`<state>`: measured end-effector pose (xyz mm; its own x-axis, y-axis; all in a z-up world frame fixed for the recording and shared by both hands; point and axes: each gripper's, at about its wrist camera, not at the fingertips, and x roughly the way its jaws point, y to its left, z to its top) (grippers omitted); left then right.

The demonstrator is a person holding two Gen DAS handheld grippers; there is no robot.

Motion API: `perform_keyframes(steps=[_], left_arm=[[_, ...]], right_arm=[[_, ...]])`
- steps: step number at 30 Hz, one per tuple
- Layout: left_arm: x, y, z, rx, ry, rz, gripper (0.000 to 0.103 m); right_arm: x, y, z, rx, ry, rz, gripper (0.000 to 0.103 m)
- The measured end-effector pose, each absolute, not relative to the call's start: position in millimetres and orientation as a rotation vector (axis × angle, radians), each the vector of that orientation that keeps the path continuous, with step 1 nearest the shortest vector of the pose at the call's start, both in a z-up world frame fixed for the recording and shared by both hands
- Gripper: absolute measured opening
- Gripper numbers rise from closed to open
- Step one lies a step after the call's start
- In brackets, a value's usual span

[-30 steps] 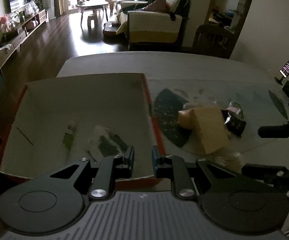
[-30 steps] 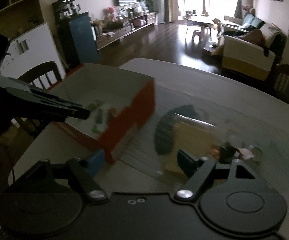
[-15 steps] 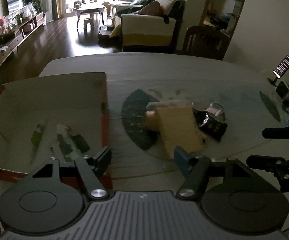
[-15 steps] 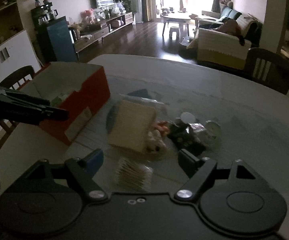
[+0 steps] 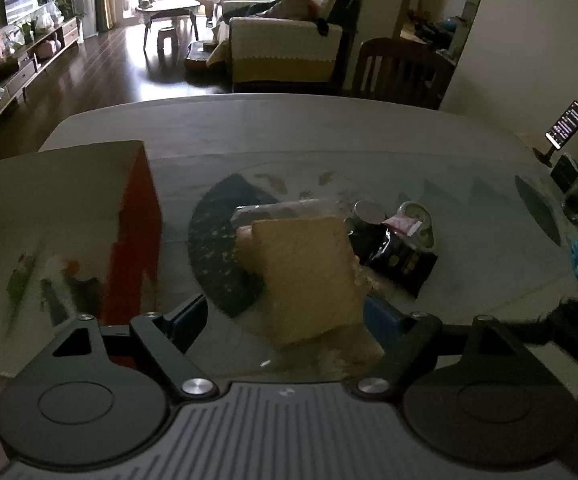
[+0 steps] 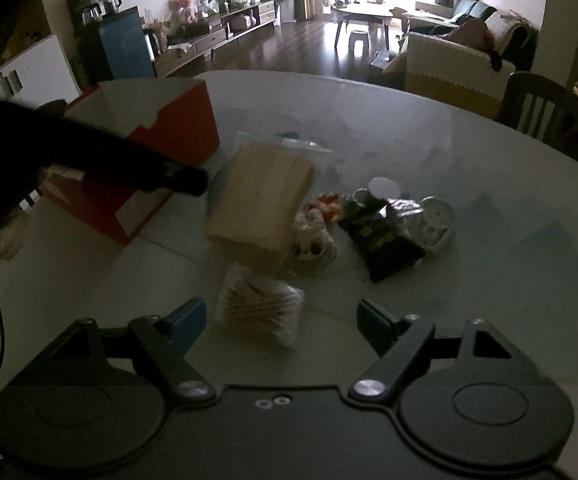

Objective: Organize objects
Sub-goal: 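Move the left gripper back to the bagged bread loaf, then grasp the bagged bread with the left gripper while the right grasps the cotton swabs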

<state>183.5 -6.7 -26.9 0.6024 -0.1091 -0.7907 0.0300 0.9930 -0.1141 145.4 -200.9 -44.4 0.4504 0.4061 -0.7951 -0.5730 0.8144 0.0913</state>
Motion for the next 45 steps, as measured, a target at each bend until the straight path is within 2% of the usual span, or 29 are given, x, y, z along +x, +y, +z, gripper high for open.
perform_keyframes(steps=[1, 2, 24, 39, 45], left_arm=[[188, -10, -29, -0.088, 0.926, -0.078, 0.092], [191, -12, -31, -0.084, 0.928, -0.072, 0.103], [261, -37, -80, -0.027, 1.001, 0.004, 0.103], [266, -34, -97, -0.072, 1.045, -0.011, 0.103], [262, -29, -98, -0.119, 1.037, -0.017, 0.103]], right_arm=[[146, -199, -48, -0.199, 0.928, 0.614, 0.082], [145, -198, -50, -0.197, 0.933, 0.616, 0.082], [167, -158, -101, -0.229, 1.007, 0.673, 0.082], [162, -144, -123, -0.303, 1.003, 0.649, 0.084], [158, -147, -124, -0.311, 0.997, 0.637, 0.081]])
